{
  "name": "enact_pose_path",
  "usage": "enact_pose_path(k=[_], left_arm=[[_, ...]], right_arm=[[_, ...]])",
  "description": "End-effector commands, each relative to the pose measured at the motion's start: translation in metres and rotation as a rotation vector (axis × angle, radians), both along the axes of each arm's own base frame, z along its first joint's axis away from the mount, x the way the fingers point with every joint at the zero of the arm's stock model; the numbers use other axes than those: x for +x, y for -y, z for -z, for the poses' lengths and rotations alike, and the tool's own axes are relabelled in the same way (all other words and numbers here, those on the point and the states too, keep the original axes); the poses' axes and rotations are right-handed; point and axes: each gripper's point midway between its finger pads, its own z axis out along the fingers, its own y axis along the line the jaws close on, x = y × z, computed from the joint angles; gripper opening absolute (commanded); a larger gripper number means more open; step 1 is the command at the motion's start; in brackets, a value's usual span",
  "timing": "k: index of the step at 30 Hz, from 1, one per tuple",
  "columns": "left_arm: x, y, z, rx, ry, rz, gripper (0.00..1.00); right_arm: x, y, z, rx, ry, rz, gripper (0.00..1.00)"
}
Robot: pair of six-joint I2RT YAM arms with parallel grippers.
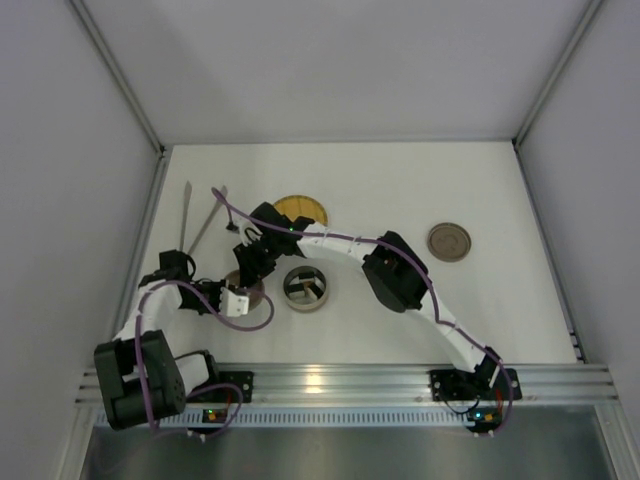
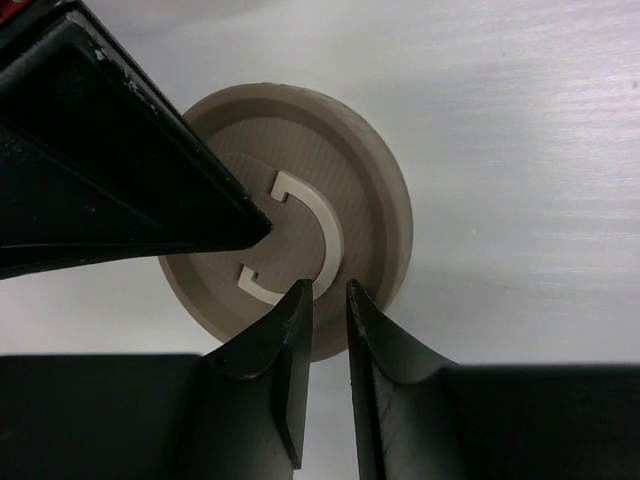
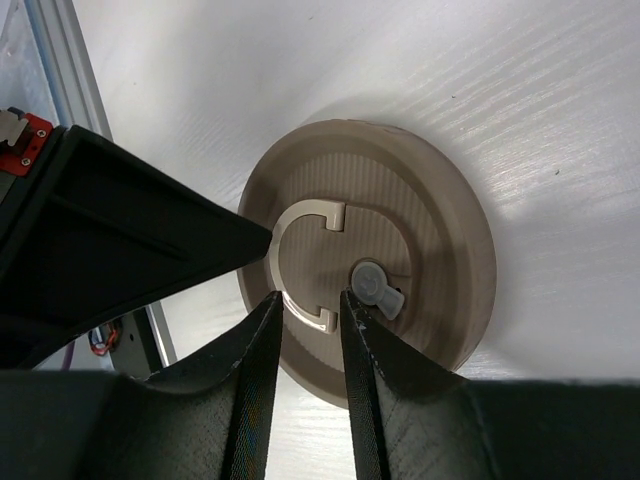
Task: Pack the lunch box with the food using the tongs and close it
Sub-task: Adjust the box lid at the center of the board.
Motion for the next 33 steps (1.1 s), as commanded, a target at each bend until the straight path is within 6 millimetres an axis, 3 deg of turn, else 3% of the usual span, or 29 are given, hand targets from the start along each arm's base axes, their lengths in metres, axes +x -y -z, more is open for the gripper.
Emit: enact_pose_path(k=[1,18,22,33], left_arm=[[0.029,0.007,-0.015,0.056,0.289,0.198,0.26],[0.028,0.018,-0.005,0.109,0.565,0.292,0.29],[0.042,0.018,-0.019,0.109,0.678,0.259,0.27],[0.054,0.022,-0.056,0.053,0.793,0.202,0.25]], right_arm=[[-0.003,0.013,0.037,-0.116,-0.039,0.025,0.30],[-0.006,0.020,0.047,-0.143,-0.073,0.018,0.27],[-0.006,0.023,0.052,-0.163,-0.069,0.016,0.26],[-0.005,0.025,0.052,-0.176,-0.057,0.015,0.24]])
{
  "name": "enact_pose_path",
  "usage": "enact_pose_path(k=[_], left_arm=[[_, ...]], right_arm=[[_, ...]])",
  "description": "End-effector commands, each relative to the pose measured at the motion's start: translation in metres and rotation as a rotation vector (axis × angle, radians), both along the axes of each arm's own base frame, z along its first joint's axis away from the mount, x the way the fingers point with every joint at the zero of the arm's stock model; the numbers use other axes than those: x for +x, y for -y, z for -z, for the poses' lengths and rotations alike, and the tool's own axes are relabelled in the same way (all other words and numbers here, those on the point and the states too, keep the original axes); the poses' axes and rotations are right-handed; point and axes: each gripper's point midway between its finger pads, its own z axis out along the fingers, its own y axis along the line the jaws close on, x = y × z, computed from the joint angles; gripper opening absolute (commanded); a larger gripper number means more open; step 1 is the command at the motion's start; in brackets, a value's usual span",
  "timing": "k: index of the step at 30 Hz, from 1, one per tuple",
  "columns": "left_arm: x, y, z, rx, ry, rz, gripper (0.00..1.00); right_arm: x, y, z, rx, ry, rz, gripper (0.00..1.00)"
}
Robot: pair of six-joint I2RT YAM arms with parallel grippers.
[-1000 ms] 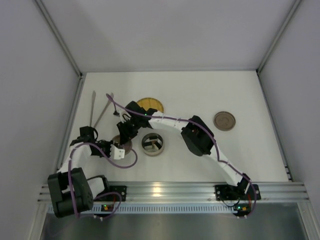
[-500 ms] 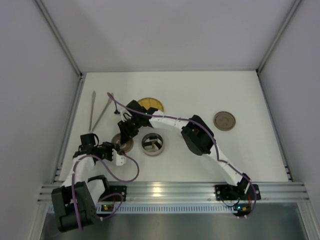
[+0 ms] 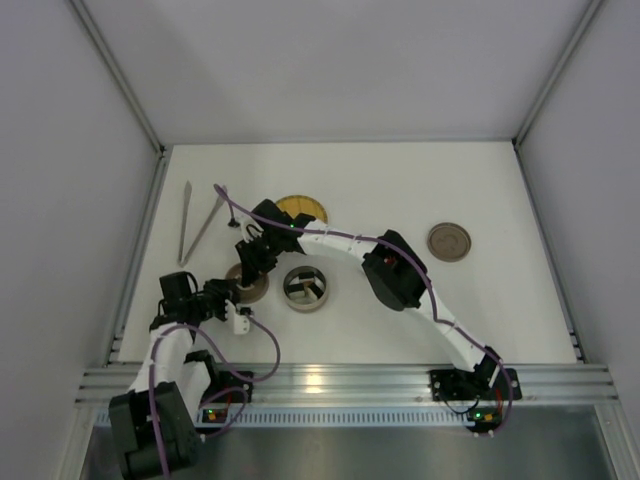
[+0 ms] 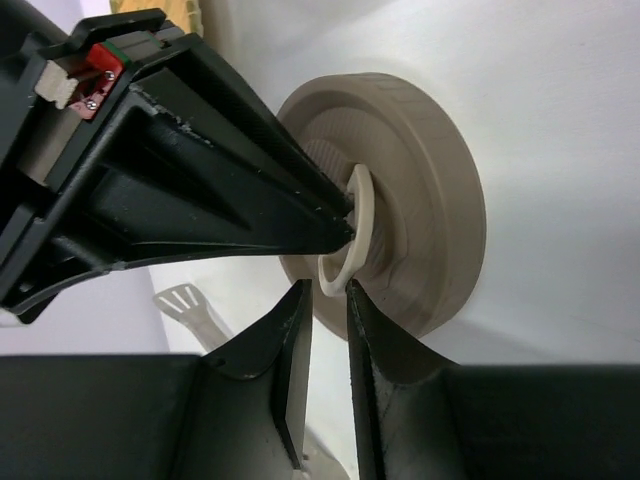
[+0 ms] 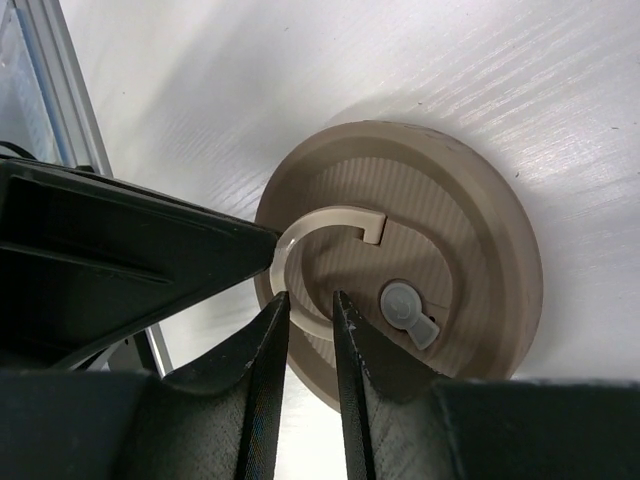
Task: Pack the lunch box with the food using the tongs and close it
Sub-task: Adjust the box lid at the center of the board.
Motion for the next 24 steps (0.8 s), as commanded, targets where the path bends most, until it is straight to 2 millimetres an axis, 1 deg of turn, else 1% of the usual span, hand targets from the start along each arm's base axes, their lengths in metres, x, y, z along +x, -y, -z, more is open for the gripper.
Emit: enact_pose_path(k=[1,5,8,10,11,13,17,19,20,21,22,23,24], left_arm=[[0.018,0.012,-0.042,0.048,0.249,0.132,0.25],[0.018,0.014,-0.051,0.036,0.266,0.129,0.25],[0.016,0.014,-0.052,0.030,0.249,0.127,0.25],[0.016,0.013,-0.052,0.012,0.222,0.113,0.26],[0.018,0.012,-0.056,0.011,0.224,0.109,0.26],[0.020,0.011,-0.057,0.010,0.219,0.099,0.28],[0.026,0.006,-0.067,-0.008,0.197,0.063,0.29],[0.024,0.006,-0.066,-0.001,0.164,0.070,0.29],[0.017,0.005,-0.054,-0.012,0.088,0.069,0.29],[0.018,0.004,-0.058,0.000,0.083,0.078,0.29],[0.017,0.001,-0.055,0.017,0.081,0.089,0.29],[0.015,0.001,-0.049,0.013,0.052,0.094,0.30],[0.014,0.000,-0.048,0.017,0.056,0.100,0.30]], right_arm=[[-0.014,0.023,0.049,-0.163,-0.050,0.001,0.24],[-0.014,0.024,0.050,-0.169,-0.050,-0.002,0.24],[-0.013,0.024,0.046,-0.159,-0.048,-0.001,0.24],[-0.012,0.022,0.039,-0.143,-0.047,-0.001,0.25],[-0.011,0.021,0.037,-0.135,-0.050,-0.001,0.26],[-0.008,0.019,0.027,-0.111,-0.045,0.007,0.27],[0.008,0.018,0.007,-0.067,-0.031,0.038,0.27],[0.013,0.018,0.001,-0.053,-0.025,0.050,0.27],[0.016,0.018,-0.001,-0.047,-0.023,0.056,0.27],[0.018,0.018,-0.005,-0.041,-0.018,0.059,0.27],[0.018,0.018,-0.007,-0.038,-0.015,0.059,0.27],[0.018,0.018,-0.008,-0.036,-0.014,0.059,0.27],[0.018,0.017,-0.013,-0.029,-0.008,0.058,0.27]])
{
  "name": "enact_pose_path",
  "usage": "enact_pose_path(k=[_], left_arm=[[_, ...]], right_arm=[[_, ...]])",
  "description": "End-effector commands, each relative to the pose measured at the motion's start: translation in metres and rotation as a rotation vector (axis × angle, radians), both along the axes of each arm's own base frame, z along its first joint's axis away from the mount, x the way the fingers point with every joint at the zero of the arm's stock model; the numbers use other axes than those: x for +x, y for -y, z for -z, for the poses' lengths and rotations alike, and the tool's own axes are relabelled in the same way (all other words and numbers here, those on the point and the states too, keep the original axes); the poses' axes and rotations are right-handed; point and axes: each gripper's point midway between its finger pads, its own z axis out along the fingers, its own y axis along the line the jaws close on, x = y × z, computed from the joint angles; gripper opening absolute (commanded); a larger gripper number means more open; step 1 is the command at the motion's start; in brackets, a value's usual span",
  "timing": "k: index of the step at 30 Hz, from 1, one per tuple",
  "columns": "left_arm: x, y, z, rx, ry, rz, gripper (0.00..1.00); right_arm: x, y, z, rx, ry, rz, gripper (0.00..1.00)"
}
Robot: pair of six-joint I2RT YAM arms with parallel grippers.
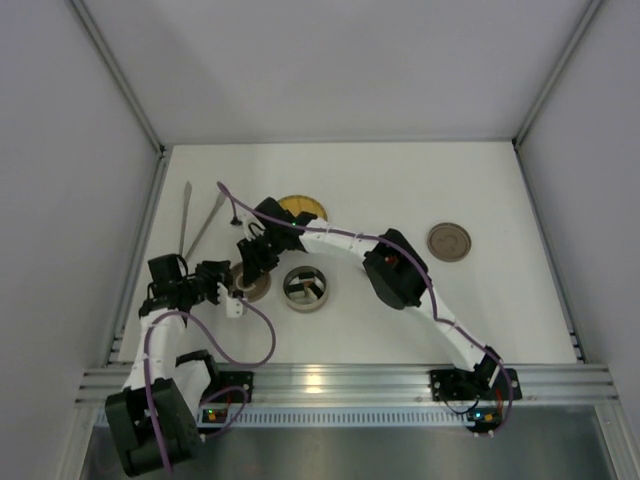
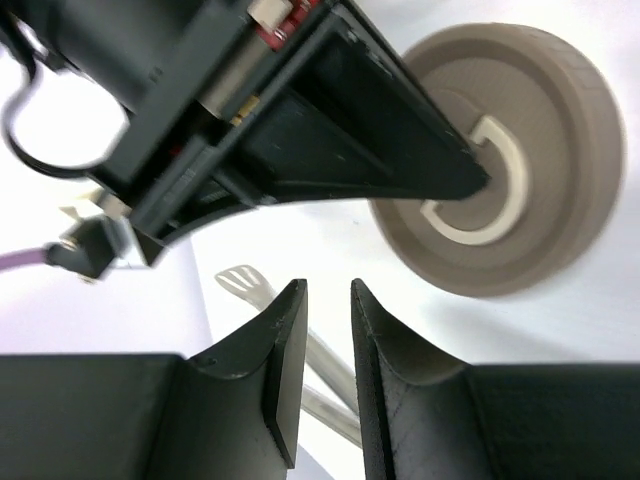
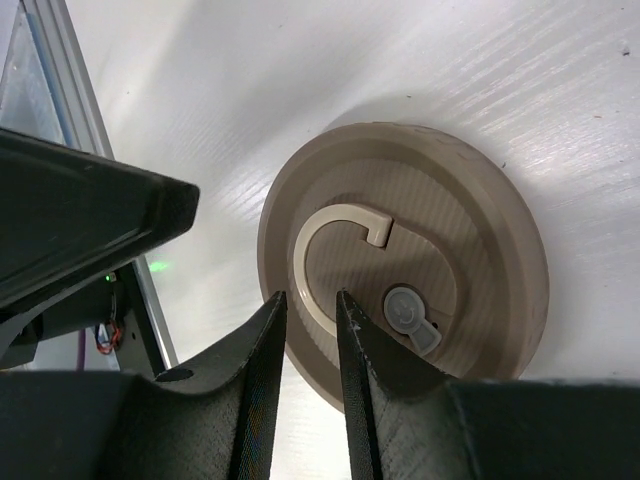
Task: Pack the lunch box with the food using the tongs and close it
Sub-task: Adjust the box lid at the center of the board.
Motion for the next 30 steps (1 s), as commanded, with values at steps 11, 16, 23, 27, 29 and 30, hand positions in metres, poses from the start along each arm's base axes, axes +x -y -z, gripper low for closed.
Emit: enact_pose_path(k=[11,16,23,27,29,30], left_arm=[[-0.018,0.010,0.013,0.041,-0.001,0.126,0.30],[-0.018,0.010,0.013,0.038,0.000,0.127,0.30],[-0.019,0.012,0.016,0.040,-0.001,0.135,0.31],[-0.020,0.012,0.017,0.039,-0.007,0.139,0.31],[-0.020,0.013,0.018,0.038,-0.012,0.148,0.31],[-0.021,0.014,0.018,0.038,-0.010,0.155,0.32]], right_arm=[[0.035,0.015,-0.046,0.046,0.040,0.083,0.27],[0.037,0.016,-0.056,0.091,0.019,0.067,0.27],[0.041,0.013,-0.067,0.134,0.006,0.071,0.28],[0.042,0.014,-0.052,0.107,-0.011,0.072,0.28],[0.043,0.015,-0.045,0.092,-0.016,0.080,0.28],[0.043,0.015,-0.040,0.086,-0.019,0.080,0.28]])
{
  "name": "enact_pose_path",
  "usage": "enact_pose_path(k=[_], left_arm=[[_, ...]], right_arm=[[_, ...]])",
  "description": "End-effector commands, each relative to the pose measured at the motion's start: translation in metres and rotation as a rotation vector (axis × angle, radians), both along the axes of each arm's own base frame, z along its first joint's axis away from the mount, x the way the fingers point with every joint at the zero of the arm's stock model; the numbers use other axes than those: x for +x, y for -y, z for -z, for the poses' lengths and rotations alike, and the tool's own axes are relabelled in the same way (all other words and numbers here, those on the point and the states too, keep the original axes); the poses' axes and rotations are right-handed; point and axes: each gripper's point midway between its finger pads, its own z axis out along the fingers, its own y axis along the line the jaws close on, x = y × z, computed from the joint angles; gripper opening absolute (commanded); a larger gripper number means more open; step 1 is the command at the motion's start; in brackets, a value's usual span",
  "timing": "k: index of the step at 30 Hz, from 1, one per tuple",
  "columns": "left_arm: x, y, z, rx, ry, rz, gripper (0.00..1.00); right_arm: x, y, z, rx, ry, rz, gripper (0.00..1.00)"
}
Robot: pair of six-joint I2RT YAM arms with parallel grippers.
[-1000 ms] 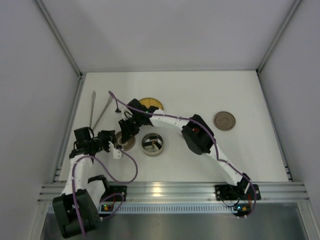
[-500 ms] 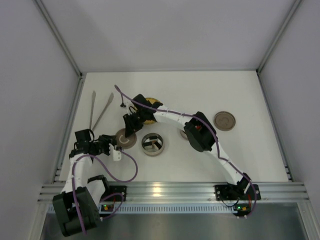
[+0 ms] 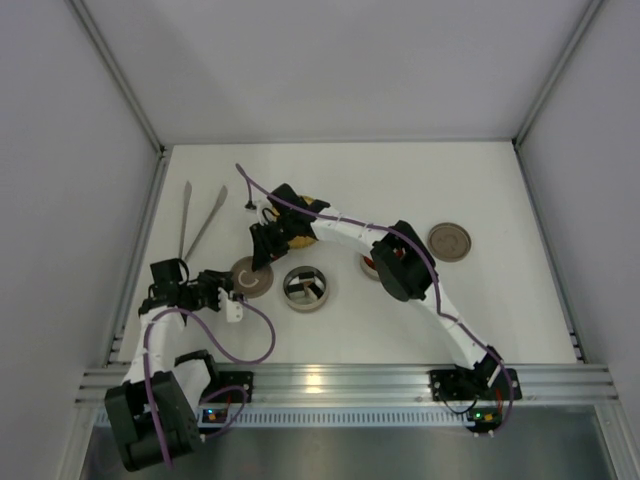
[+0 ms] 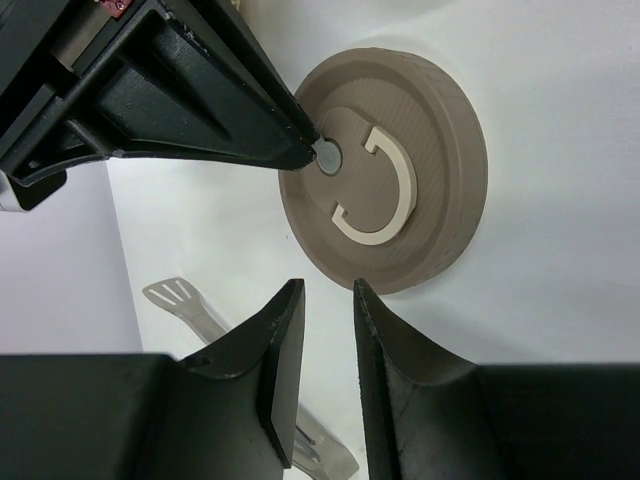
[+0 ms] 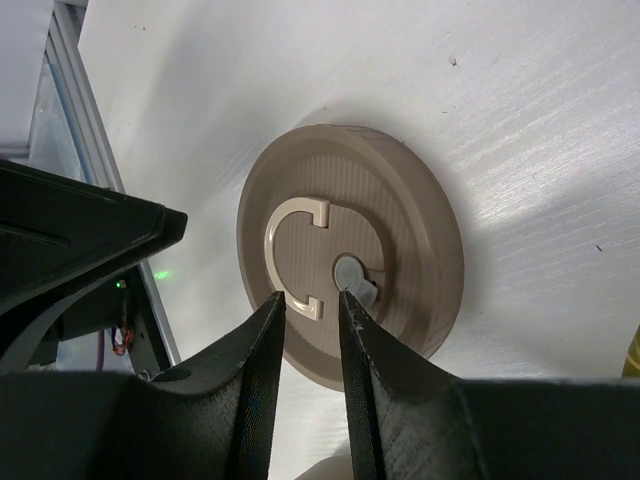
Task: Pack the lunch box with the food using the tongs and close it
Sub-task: Adjust the box lid at the center of the board.
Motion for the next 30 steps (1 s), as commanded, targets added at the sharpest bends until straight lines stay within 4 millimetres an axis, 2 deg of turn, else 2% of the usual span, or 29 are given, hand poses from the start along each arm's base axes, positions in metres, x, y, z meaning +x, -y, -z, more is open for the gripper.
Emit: enact_pose_path(k=[1,6,16,20,25,28,30], left_arm=[[-0.003,0.014,-0.004,0.069,0.135,0.186,0.32],[-0.009,0.019,0.007,0.079,0.118,0.244,0.36],[-0.011,0.023,0.022,0.102,0.121,0.322,0.43],[-0.001,0.020,0.017,0.093,0.138,0.297,0.41],[0.013,0.019,-0.005,0.076,0.188,0.285,0.39],[0.014,0.020,-0.013,0.044,0.170,0.274,0.39],[0.012,0.020,-0.009,0.054,0.165,0.284,0.39]], right_arm=[[0.006,-0.005,-0.027,0.055,0.033,0.006,0.28],[0.009,-0.006,-0.008,0.023,0.027,0.017,0.28],[0.011,0.001,0.012,-0.037,0.030,0.028,0.27],[0.011,0.003,0.017,-0.054,0.034,0.030,0.27],[0.011,0.004,0.021,-0.069,0.050,0.028,0.28],[0.012,0.005,0.022,-0.077,0.059,0.027,0.27],[0.012,0.005,0.024,-0.082,0.061,0.027,0.27]])
